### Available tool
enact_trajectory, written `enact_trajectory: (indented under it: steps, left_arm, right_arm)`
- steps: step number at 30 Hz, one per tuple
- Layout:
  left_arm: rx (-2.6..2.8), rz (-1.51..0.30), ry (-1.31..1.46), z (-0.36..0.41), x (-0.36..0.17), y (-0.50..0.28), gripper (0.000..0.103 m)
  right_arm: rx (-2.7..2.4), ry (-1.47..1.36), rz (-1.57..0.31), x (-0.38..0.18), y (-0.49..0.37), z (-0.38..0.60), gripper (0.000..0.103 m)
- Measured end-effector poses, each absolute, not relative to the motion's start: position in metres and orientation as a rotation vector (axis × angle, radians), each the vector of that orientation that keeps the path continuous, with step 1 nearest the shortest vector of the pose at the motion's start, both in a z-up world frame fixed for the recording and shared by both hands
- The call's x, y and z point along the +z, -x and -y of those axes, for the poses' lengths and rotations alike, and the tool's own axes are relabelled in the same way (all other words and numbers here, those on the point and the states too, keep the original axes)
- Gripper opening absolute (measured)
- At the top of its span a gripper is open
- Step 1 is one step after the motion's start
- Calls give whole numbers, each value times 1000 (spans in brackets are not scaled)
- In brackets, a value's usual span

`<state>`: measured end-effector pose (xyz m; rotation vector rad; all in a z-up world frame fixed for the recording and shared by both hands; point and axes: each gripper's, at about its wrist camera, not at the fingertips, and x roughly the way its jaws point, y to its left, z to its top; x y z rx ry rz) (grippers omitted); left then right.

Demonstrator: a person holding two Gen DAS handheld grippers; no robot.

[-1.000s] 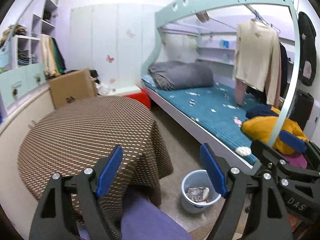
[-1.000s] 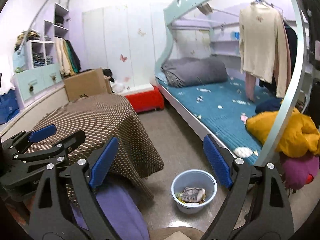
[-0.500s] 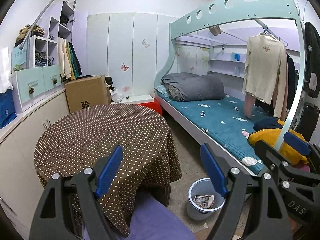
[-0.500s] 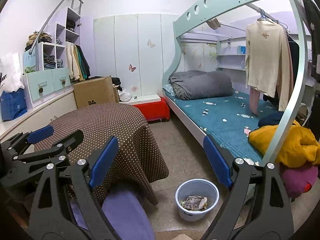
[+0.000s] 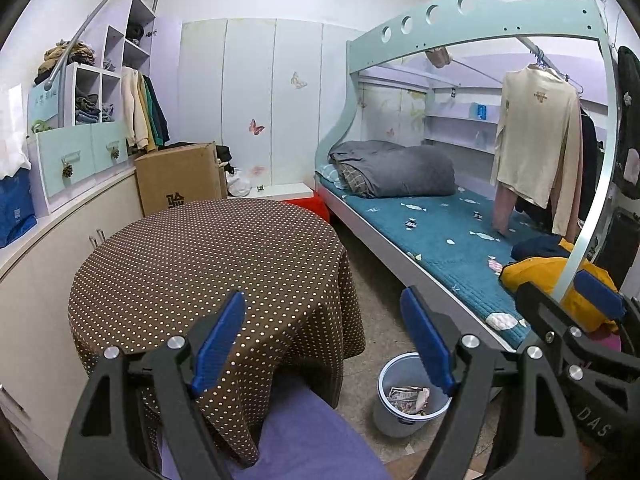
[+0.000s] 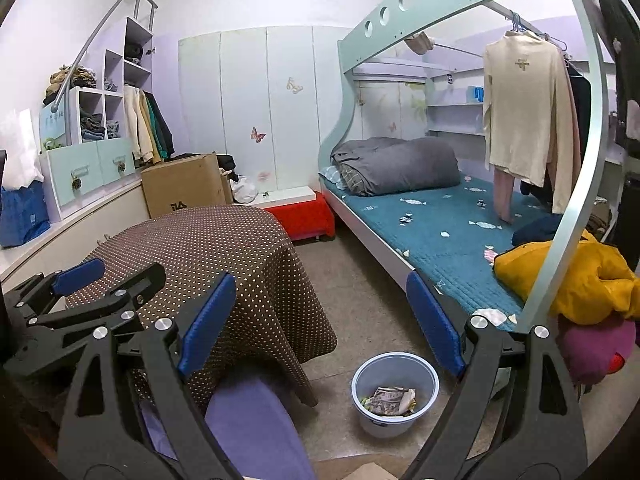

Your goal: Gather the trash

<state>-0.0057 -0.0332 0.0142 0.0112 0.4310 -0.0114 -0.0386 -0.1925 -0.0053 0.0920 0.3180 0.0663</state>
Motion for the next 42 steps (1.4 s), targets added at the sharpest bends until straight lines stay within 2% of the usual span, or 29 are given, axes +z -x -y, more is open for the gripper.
enact_trajectory:
  steps: [42]
  left_arm:
    - [41, -438, -2, 37, 16, 6, 79]
  right_arm:
    - [63, -89, -335, -3, 38, 192, 86]
